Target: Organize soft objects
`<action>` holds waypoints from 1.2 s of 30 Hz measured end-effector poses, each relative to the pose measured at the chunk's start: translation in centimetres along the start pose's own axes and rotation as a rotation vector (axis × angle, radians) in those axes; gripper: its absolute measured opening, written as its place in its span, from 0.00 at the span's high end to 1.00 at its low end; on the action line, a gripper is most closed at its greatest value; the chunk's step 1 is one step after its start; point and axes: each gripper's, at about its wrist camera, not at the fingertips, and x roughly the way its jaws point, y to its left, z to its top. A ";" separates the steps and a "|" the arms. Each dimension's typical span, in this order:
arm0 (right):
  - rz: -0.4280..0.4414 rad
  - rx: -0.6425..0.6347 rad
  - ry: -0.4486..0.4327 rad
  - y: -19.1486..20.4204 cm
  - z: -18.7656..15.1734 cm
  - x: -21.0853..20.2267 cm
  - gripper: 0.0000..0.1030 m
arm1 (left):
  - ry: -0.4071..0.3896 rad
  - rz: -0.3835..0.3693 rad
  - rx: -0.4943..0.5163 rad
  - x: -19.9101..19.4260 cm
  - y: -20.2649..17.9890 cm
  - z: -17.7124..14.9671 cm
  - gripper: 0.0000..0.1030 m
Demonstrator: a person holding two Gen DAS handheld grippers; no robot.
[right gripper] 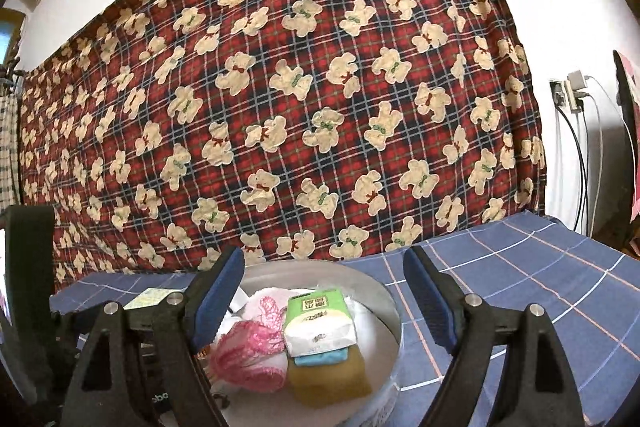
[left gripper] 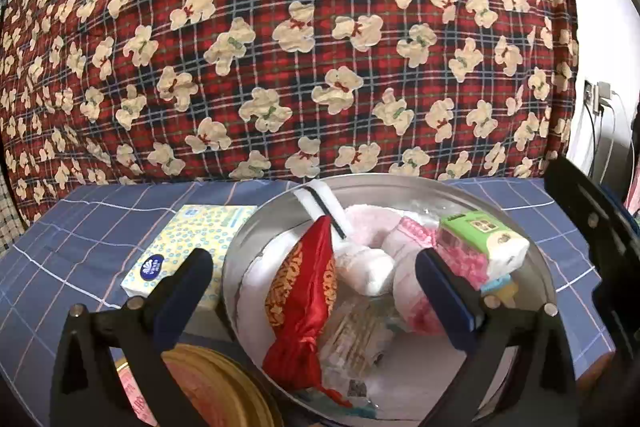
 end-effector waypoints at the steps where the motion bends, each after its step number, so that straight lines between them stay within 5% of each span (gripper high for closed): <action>1: 0.006 -0.006 0.003 0.0 0.0 0.1 0.19 | -0.007 0.000 0.009 -0.1 -0.1 -0.1 0.00; 36: 0.009 -0.088 -0.110 1.6 -0.5 -3.9 0.15 | -0.129 -0.035 0.014 -4.1 0.1 -1.7 0.00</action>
